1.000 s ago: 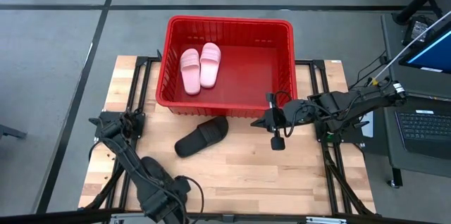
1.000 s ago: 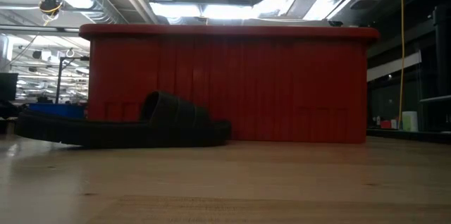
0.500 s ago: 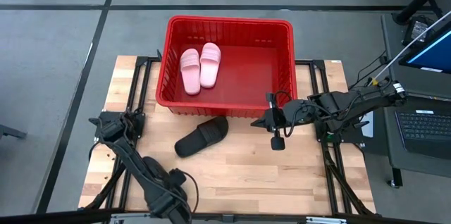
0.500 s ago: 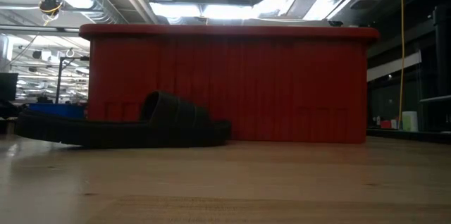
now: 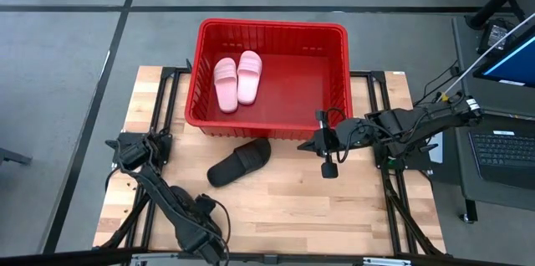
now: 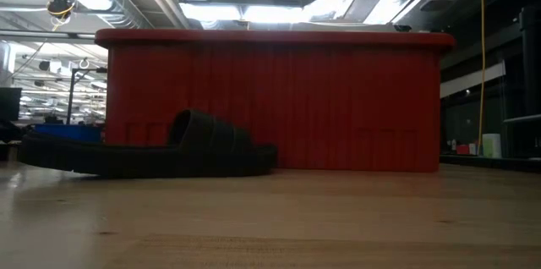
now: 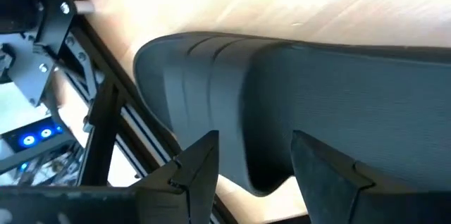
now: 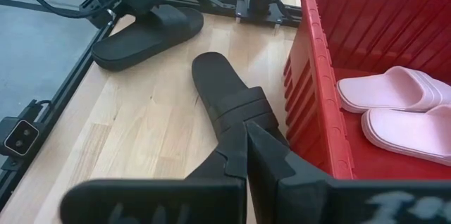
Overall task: Pick and place slides into bin
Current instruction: Put the bottom black slide into the red bin
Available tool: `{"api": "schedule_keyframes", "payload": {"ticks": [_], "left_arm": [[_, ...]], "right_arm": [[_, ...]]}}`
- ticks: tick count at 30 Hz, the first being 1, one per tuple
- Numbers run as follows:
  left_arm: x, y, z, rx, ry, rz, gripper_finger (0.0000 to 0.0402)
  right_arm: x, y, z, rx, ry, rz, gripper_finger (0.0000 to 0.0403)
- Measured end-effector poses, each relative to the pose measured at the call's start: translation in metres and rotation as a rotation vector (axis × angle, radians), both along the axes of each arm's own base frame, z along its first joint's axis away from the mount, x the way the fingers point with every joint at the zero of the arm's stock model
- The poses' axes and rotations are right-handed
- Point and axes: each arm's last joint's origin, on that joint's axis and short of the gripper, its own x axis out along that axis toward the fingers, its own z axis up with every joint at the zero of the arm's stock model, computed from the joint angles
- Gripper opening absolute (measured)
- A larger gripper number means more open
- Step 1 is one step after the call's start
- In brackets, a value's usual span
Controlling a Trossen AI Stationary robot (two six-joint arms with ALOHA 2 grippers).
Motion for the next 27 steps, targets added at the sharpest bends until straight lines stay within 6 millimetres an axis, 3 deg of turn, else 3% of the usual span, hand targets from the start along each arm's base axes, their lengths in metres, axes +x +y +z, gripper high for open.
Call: {"api": "schedule_keyframes", "payload": {"ticks": [13, 21, 27], "left_arm": [[-0.010, 0.000, -0.011, -0.001, 0.066, 0.002, 0.0168], [-0.011, -0.011, -0.014, -0.069, 0.018, -0.009, 0.0168], [-0.023, -0.021, -0.014, -0.075, 0.038, 0.038, 0.0168]], "right_arm": [[0.001, -0.003, 0.000, -0.036, -0.002, 0.009, 0.0004], [0.003, -0.011, 0.000, -0.036, -0.001, -0.021, 0.0004], [0.004, -0.015, 0.000, -0.036, -0.001, -0.038, 0.0004]]}}
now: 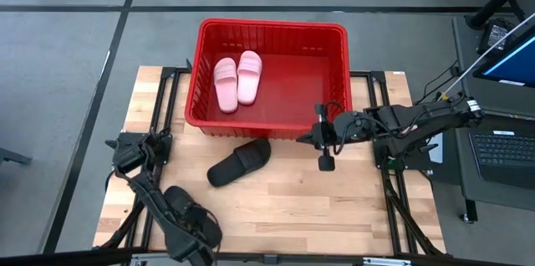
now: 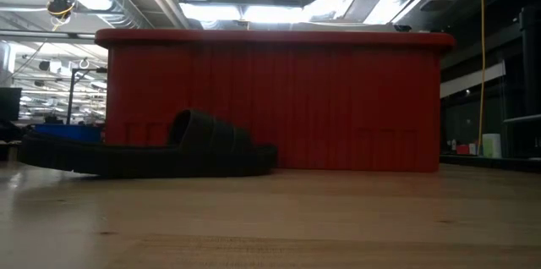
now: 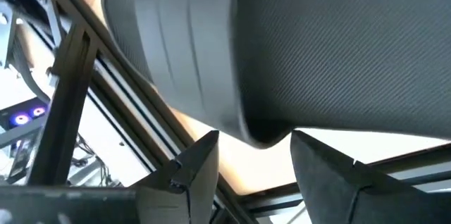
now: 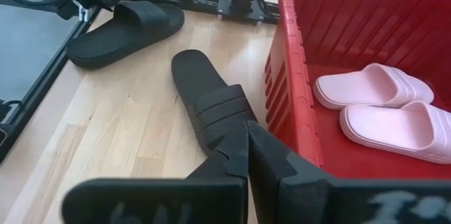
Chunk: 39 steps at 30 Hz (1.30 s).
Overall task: Pick and place slides into bin
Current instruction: Put the bottom black slide into the red bin
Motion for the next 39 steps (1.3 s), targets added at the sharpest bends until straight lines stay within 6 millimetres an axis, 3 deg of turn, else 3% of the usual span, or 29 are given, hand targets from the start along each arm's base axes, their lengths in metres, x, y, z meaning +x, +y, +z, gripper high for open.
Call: {"api": "schedule_keyframes", "payload": {"ticks": [8, 15, 25, 39], "left_arm": [[-0.011, -0.009, 0.000, 0.029, -0.023, 0.037, 0.0168], [-0.008, -0.007, -0.001, 0.103, -0.134, 0.045, 0.0168], [-0.012, -0.009, -0.001, 0.116, -0.128, 0.070, 0.0166], [-0.019, -0.008, -0.016, 0.142, -0.148, 0.158, 0.0060]], "right_arm": [[0.001, -0.002, 0.000, 0.002, -0.005, -0.007, 0.0004], [0.002, -0.001, 0.003, 0.013, -0.031, -0.009, 0.0004], [0.002, -0.001, 0.003, 0.030, -0.031, -0.020, 0.0004], [0.002, -0.001, 0.003, 0.031, -0.031, -0.020, 0.0004]]}}
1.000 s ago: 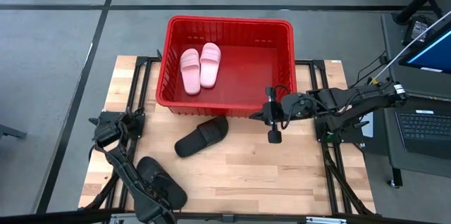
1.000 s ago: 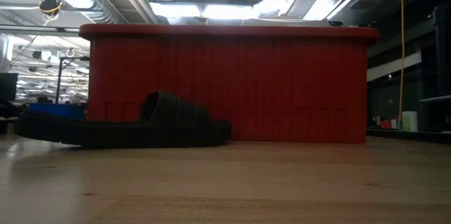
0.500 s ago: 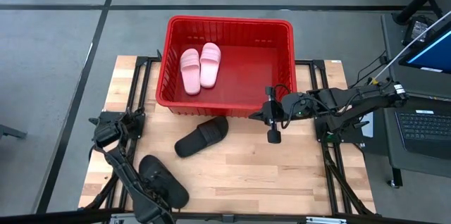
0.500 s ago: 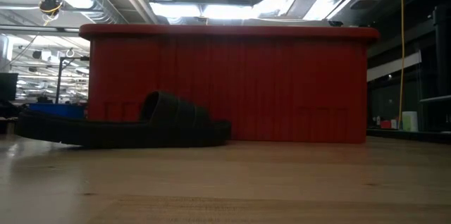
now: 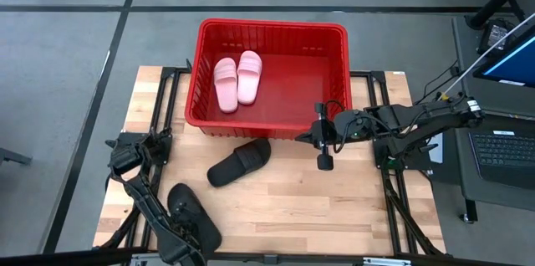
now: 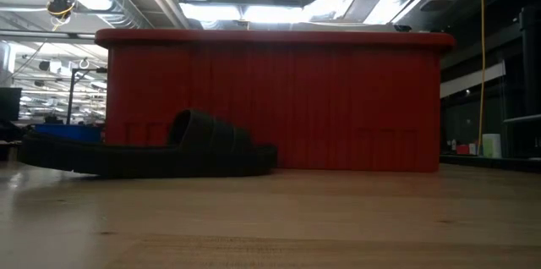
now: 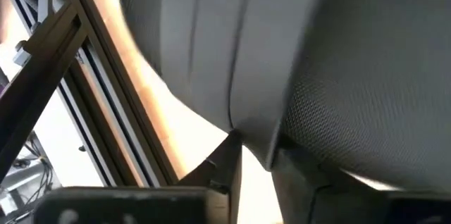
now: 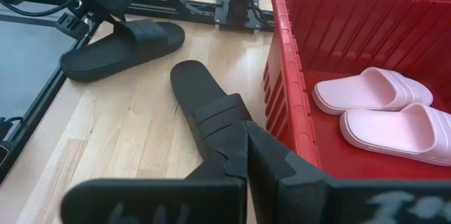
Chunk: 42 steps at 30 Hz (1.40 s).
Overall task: Pick and place slides into bin
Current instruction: Put the bottom black slide into the red bin
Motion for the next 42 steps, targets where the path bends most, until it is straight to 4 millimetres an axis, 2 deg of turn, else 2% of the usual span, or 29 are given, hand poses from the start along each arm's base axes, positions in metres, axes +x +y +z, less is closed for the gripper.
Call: {"api": "schedule_keyframes", "payload": {"ticks": [5, 10, 22, 37, 42], "left_arm": [[0.000, 0.000, 0.000, 0.002, -0.007, 0.020, 0.0011], [0.001, -0.002, 0.008, 0.029, -0.027, 0.046, 0.0007], [0.015, -0.002, 0.048, 0.051, -0.102, 0.067, 0.0004], [0.053, 0.015, 0.075, 0.196, -0.483, -0.010, 0.0003], [0.068, 0.022, 0.090, 0.318, -0.644, -0.155, 0.0003]], "right_arm": [[0.000, 0.000, 0.000, 0.000, 0.000, 0.000, 0.0004], [0.000, 0.000, 0.000, 0.001, -0.002, 0.000, 0.0004], [0.003, 0.001, 0.006, 0.012, -0.064, 0.002, 0.0004], [0.005, 0.001, 0.009, 0.017, -0.107, 0.004, 0.0031], [0.005, 0.001, 0.009, -0.021, -0.105, 0.024, 0.0032]]}}
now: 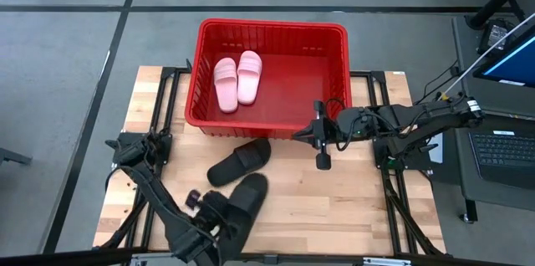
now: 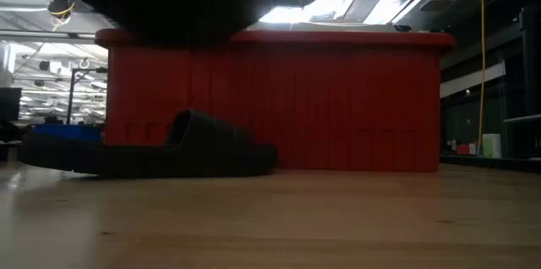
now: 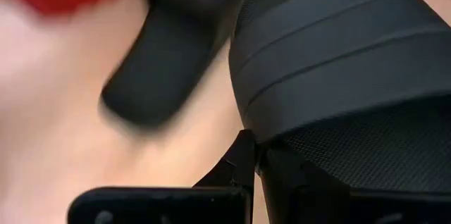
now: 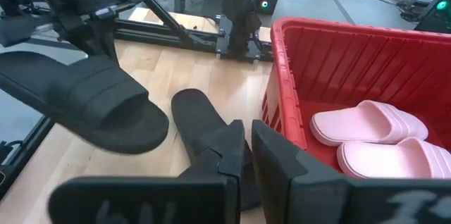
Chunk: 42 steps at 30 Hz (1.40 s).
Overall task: Pick and place slides into bin
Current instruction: Put the bottom black slide into the red bin
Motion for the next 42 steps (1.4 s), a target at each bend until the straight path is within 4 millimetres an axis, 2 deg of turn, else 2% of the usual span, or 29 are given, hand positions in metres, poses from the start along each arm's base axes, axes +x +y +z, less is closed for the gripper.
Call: {"api": "schedule_keyframes", "payload": {"ticks": [4, 11, 19, 24, 28, 35, 42], "left_arm": [[0.016, 0.011, 0.013, 0.132, -0.054, -0.093, 0.0003], [0.042, 0.040, 0.033, 0.330, -0.031, -0.197, 0.0003], [0.056, 0.084, 0.059, 0.494, -0.022, -0.187, 0.0003], [0.062, 0.110, 0.074, 0.609, -0.028, -0.151, 0.0003], [0.067, 0.133, 0.083, 0.693, -0.021, -0.100, 0.0003], [0.078, 0.171, 0.087, 0.731, 0.049, -0.028, 0.0003], [0.084, 0.195, 0.088, 0.752, 0.119, 0.005, 0.0003]], "right_arm": [[0.000, 0.000, 0.000, -0.008, -0.001, 0.003, 0.0032], [0.000, 0.000, 0.006, 0.021, -0.042, -0.003, 0.0032], [-0.014, 0.014, 0.054, 0.027, -0.130, 0.012, 0.0031], [-0.024, 0.025, 0.070, -0.024, -0.149, -0.084, 0.0008], [-0.018, 0.034, 0.065, -0.047, -0.135, -0.113, 0.0010], [0.005, 0.043, 0.051, -0.015, -0.121, -0.137, 0.0040], [0.013, 0.046, 0.049, -0.026, -0.138, -0.130, 0.0073]]}}
